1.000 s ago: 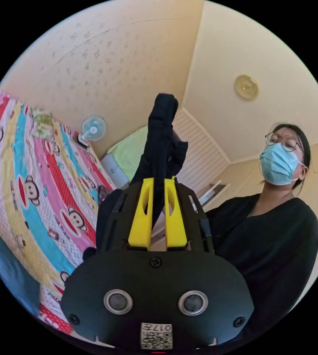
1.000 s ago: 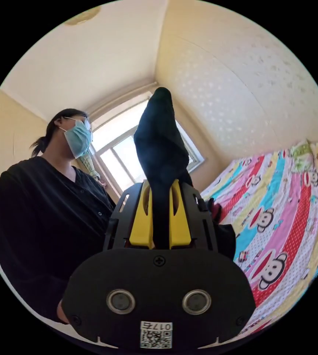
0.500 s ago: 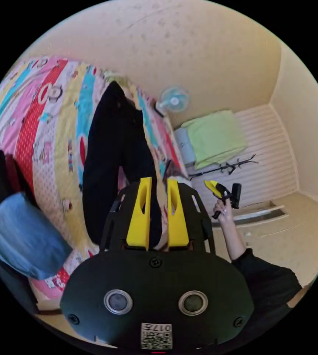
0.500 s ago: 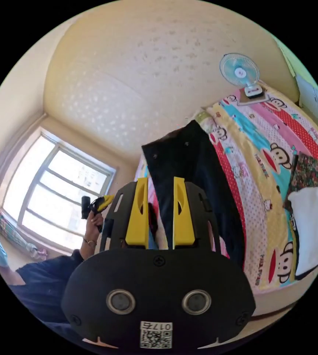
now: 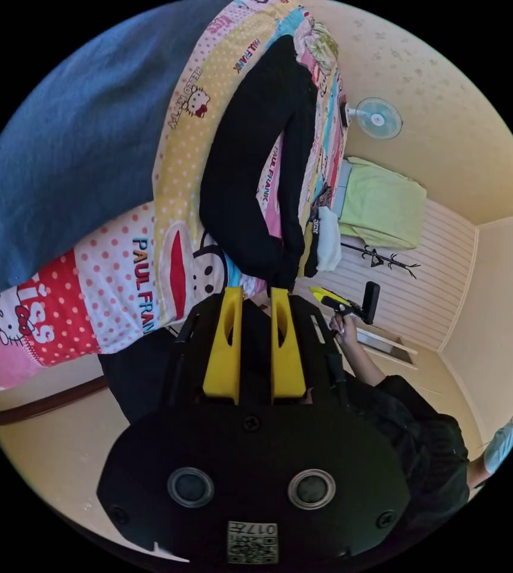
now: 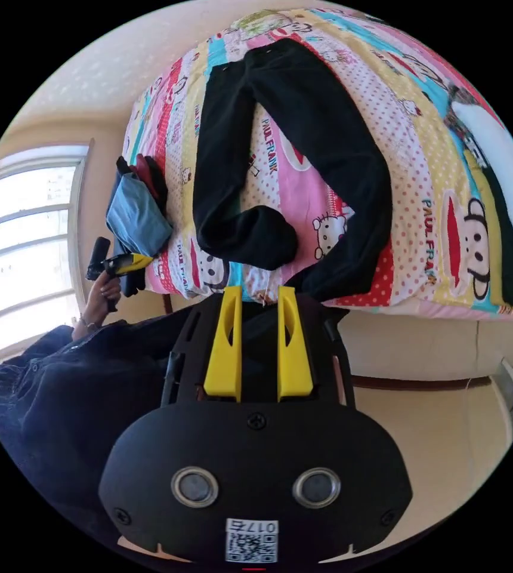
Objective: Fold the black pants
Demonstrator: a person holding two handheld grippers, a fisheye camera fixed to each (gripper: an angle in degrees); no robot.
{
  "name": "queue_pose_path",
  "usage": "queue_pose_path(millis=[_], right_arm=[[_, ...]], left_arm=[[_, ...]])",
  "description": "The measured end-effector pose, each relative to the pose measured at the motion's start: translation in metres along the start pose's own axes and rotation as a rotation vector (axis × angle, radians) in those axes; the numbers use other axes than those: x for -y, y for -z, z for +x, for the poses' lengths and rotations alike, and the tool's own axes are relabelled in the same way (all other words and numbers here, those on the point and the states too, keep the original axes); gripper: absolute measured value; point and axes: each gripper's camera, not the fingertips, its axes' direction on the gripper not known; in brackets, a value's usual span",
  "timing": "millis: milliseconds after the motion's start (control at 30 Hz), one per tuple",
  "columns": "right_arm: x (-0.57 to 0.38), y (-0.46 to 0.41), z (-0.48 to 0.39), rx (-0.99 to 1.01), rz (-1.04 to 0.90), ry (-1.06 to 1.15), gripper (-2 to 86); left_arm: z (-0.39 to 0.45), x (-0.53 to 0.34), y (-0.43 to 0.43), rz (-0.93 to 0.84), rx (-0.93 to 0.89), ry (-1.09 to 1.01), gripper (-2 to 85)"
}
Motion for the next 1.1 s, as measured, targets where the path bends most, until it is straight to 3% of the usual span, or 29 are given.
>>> queue_pose_path(millis=[233,367,400,467,500,600,633,667,767,833,900,1100], right_arm=[[0.139,-0.057,-0.094,-0.159,-0.219,0.333,15.1],[0.184,-0.097,-0.104,-0.242,-0.354,0.331,12.7],[0.197,-0.102,-0.102,-0.211,-0.396,0.304,8.3],[0.213,-0.1,-0.1,0.039,-0.469,0.294,5.0],[0.22,-0.092,-0.098,0.3,-0.497,0.304,4.2],[0.23,-0.042,-0.069,0.966,-0.318,0.301,3.4],[0.231,-0.032,-0.054,1.13,-0.281,0.262,3.2],[0.231,-0.029,-0.047,1.165,-0.273,0.238,3.1],[0.226,-0.03,-0.023,0.996,-0.284,0.041,2.9],[0.216,-0.028,-0.008,0.738,-0.256,-0.117,2.7],[0.206,-0.027,-0.002,0.625,-0.264,-0.181,2.6],[0.174,-0.027,-0.013,0.541,-0.308,-0.193,3.1]], left_arm=[[-0.014,-0.014,0.035,-0.014,-0.06,-0.011,7.8],[-0.029,-0.034,0.049,-0.028,-0.051,-0.027,7.7],[-0.032,-0.036,0.05,-0.033,-0.051,-0.032,7.7],[-0.046,-0.04,0.057,-0.066,-0.085,-0.052,7.7],[-0.05,-0.041,0.059,-0.069,-0.102,-0.057,7.7],[-0.06,-0.038,0.074,-0.019,-0.219,-0.097,7.8],[-0.061,-0.032,0.079,0.002,-0.257,-0.118,7.7],[-0.06,-0.025,0.084,0.019,-0.285,-0.146,6.6],[-0.058,0.004,0.091,0.034,-0.335,-0.187,3.3],[-0.059,0.023,0.087,-0.02,-0.256,-0.171,7.2],[-0.061,0.04,0.082,-0.055,-0.152,-0.146,11.0],[-0.081,0.088,0.054,-0.091,0.051,-0.128,13.5]])
